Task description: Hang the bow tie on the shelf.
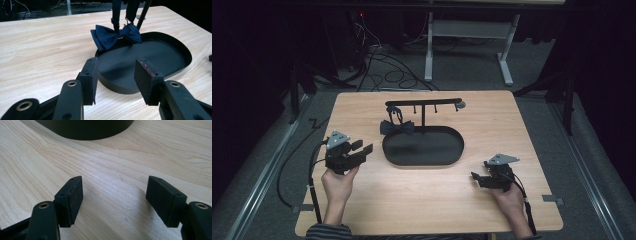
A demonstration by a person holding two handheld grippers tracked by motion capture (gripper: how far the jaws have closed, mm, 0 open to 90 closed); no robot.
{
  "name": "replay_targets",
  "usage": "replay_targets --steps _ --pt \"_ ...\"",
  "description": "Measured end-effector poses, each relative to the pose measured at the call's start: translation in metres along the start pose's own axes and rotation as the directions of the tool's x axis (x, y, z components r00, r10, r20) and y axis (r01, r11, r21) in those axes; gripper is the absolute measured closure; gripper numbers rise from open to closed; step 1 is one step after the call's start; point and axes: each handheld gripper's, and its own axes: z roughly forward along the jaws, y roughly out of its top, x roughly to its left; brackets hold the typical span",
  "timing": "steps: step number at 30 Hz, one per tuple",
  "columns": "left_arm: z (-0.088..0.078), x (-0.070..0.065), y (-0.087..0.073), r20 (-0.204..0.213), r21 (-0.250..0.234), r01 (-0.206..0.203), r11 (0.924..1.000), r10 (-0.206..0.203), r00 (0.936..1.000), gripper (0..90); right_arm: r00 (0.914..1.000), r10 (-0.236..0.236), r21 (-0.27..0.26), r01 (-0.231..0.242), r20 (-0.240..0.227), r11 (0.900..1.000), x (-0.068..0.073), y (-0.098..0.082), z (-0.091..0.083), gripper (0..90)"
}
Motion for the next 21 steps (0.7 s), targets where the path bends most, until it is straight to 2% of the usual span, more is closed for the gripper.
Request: replay_targets --steps 21 --pt "-0.012 -0.001 -0.024 0.015 0.005 0.03 0.9995 -0.03 0.9994 53.3 1.0 0.0 0.0 0.0 0.0 1.0 0.0 0.0 0.0 31.3"
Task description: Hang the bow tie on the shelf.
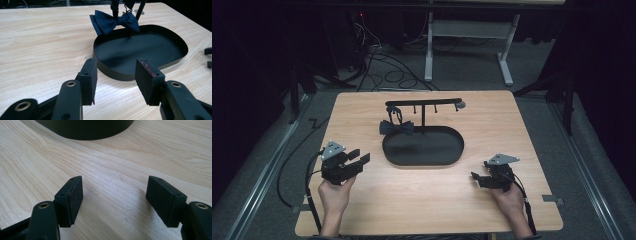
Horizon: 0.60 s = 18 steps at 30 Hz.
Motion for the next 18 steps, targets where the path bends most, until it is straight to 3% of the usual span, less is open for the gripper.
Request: replay_targets --steps 18 --pt "-0.0053 -0.0092 -0.0095 0.027 -0.008 0.012 0.9999 -0.012 0.9996 52.7 1.0 -0.001 0.0 0.001 0.0 1.0 -0.0001 0.0 0.0 31.3"
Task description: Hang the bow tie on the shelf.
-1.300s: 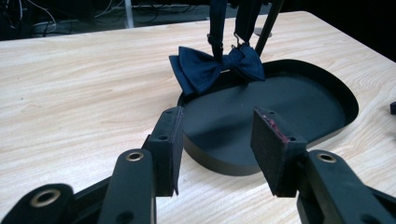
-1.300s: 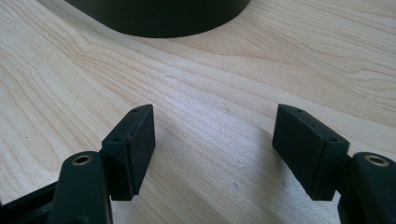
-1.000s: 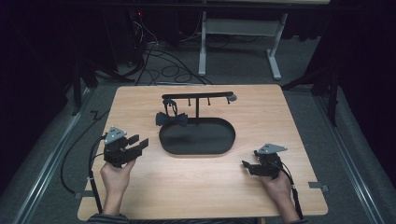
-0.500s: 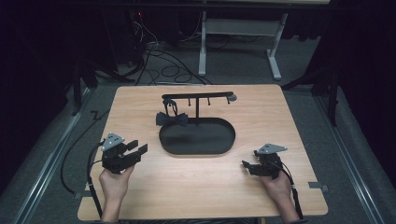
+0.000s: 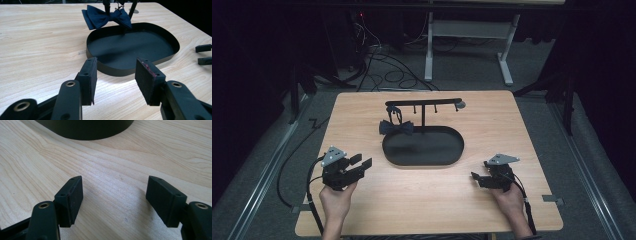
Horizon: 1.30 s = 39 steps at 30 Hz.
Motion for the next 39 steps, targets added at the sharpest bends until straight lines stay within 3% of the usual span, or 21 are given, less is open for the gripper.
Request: replay_targets --steps 25,39 --pt "-0.004 -0.022 -0.017 0.041 -0.006 -0.01 0.9999 0.011 0.9991 51.5 1.0 0.002 0.0 -0.002 -0.001 1.0 0.0 0.0 0.0 31.3" --pt "0.003 -0.021 -0.035 0.058 0.009 0.019 0.9998 -0.02 0.9981 51.2 1.0 0.0 0.0 0.0 0.0 1.0 0.0 0.0 0.0 31.2"
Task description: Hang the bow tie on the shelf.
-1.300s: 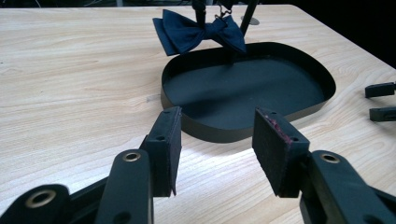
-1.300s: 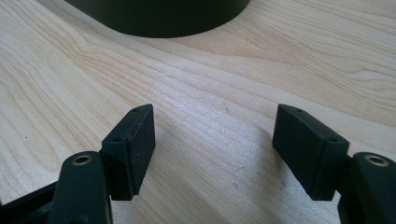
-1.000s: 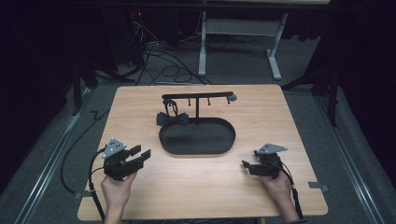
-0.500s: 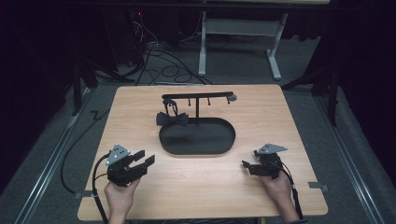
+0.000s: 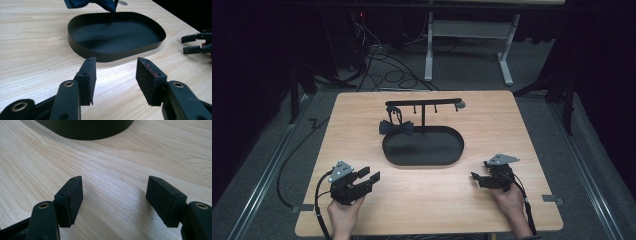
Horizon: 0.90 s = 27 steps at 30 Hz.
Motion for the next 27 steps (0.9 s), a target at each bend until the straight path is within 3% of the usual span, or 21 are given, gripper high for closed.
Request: replay_targets --steps 27 --pt "0.023 -0.001 -0.025 0.004 0.053 0.033 0.9981 -0.033 0.9994 51.2 1.0 -0.002 0.001 0.002 -0.001 1.0 0.0 0.0 0.0 31.1"
